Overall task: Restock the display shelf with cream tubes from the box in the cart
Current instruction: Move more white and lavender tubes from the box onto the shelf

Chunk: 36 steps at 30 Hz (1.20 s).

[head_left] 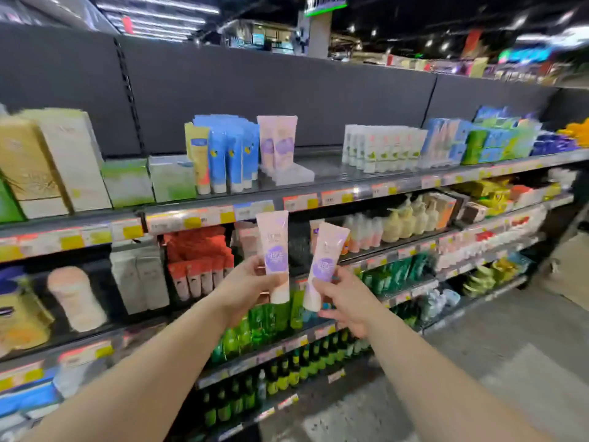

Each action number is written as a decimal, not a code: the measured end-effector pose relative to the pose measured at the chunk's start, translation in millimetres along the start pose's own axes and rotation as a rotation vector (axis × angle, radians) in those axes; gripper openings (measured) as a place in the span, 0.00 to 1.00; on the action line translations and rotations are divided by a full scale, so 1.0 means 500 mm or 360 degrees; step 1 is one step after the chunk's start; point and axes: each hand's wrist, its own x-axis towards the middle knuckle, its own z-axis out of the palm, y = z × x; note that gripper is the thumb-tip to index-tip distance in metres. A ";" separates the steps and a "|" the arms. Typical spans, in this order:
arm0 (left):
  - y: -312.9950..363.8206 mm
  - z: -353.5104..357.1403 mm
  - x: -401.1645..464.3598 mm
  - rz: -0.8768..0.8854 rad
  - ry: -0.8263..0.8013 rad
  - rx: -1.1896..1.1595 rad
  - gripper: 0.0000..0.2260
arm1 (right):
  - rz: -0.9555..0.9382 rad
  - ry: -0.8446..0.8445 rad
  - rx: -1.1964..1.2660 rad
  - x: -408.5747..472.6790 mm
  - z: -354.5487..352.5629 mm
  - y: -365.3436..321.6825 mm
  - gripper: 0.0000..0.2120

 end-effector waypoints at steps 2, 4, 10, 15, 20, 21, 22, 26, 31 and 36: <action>0.022 0.021 0.032 0.0025 -0.0039 0.0054 0.15 | -0.0031 0.0049 0.0069 0.015 -0.028 -0.019 0.13; 0.044 0.040 0.062 0.0057 -0.0055 0.0098 0.14 | -0.0077 0.0071 0.0079 0.041 -0.046 -0.037 0.12; 0.138 0.036 0.161 0.0261 -0.0045 0.0184 0.08 | -0.0355 0.0076 -0.0074 0.161 -0.072 -0.159 0.12; 0.231 -0.017 0.252 0.0414 0.0030 0.0216 0.09 | -0.0594 0.0092 -0.0213 0.284 -0.075 -0.297 0.13; 0.258 -0.075 0.322 0.0468 0.0156 0.0239 0.12 | -0.0829 0.0275 -0.0394 0.413 -0.071 -0.377 0.14; 0.258 -0.082 0.328 0.0460 0.0178 0.0224 0.12 | -0.0833 0.0299 -0.0373 0.438 -0.069 -0.386 0.12; 0.256 -0.086 0.333 0.0447 0.0204 0.0201 0.13 | -0.0834 0.0333 -0.0368 0.460 -0.067 -0.393 0.10; 0.255 -0.091 0.339 0.0437 0.0298 0.0340 0.14 | -0.0806 0.0397 -0.0406 0.544 -0.052 -0.411 0.10; 0.252 -0.082 0.352 0.0389 0.0470 0.0493 0.16 | -0.0811 0.0258 -0.0663 0.620 -0.035 -0.424 0.10; 0.245 -0.062 0.365 0.0354 0.0668 0.0390 0.15 | -0.0748 0.0043 -0.0970 0.670 -0.036 -0.415 0.11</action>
